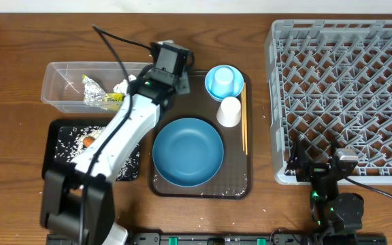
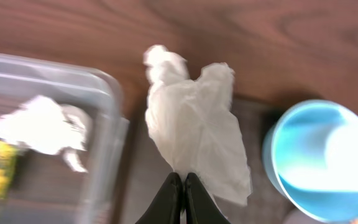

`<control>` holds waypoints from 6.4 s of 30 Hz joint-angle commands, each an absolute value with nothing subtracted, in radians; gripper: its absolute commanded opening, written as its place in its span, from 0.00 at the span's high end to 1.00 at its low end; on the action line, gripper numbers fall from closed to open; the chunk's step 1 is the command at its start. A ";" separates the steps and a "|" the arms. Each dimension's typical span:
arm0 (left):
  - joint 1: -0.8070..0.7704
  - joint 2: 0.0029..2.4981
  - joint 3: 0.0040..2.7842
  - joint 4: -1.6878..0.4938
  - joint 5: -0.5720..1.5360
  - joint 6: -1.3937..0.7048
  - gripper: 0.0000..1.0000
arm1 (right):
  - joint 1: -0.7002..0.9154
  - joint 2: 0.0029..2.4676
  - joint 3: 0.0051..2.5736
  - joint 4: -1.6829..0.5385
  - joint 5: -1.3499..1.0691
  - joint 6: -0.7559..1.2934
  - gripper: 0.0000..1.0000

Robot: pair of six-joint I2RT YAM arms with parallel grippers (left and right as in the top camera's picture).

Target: Sort waste into correct bins and load items into the dishwasher rack

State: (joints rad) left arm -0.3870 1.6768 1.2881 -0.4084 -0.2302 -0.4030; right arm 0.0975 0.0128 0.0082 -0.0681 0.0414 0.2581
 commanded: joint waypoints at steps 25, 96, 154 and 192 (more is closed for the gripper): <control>-0.064 1.634 1.285 -0.628 -0.400 -0.630 0.13 | 0.106 0.009 0.005 -0.070 0.052 0.245 0.01; 0.305 1.526 1.285 -1.012 -0.423 -0.844 0.02 | 0.106 0.244 0.473 -0.177 -0.595 0.623 0.01; 0.305 1.526 1.285 -1.012 -0.423 -0.844 0.02 | 1.166 1.998 1.336 -0.682 0.037 0.186 0.47; 0.305 1.526 1.285 -1.012 -0.423 -0.844 0.02 | 0.879 1.556 1.620 -1.077 0.090 0.289 0.99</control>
State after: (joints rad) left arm 0.3019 1.5295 1.2877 -1.0092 -0.4175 -0.8379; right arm 0.9634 1.6566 1.5951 -1.0569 0.0528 0.2874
